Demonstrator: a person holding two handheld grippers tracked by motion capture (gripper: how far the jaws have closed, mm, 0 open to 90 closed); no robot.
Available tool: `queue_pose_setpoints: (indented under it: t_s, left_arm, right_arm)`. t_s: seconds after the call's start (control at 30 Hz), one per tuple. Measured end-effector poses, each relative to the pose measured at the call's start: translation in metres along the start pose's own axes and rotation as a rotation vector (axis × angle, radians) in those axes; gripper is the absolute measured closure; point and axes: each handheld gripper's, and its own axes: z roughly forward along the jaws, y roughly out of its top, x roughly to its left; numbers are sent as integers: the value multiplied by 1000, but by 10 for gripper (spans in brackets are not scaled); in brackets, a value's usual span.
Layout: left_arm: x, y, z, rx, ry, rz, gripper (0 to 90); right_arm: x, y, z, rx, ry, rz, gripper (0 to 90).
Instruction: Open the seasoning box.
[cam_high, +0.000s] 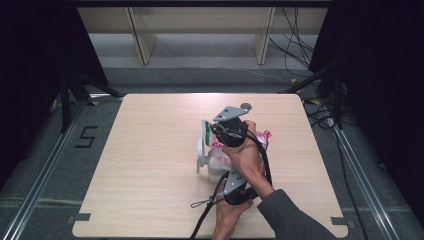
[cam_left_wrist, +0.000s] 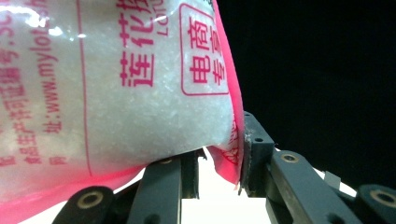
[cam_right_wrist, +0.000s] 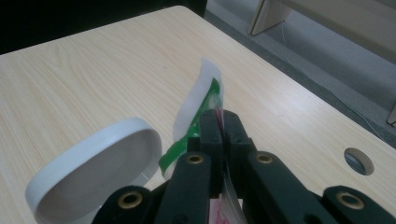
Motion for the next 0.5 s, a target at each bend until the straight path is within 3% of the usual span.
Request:
queue_pose_setpoints:
  t_s: [0.2,0.3,0.5]
  left_arm:
    - [0,0,0,-4,-3,-2,723]
    - [-1,0,1,-1,0,1,722]
    - [-1,0,0,-3,0,1,723]
  right_arm:
    - [0,0,-1,1,7,19,900]
    - [-1,-1,1,1,-12,7,899]
    - [-2,0,0,6,-14,38,899]
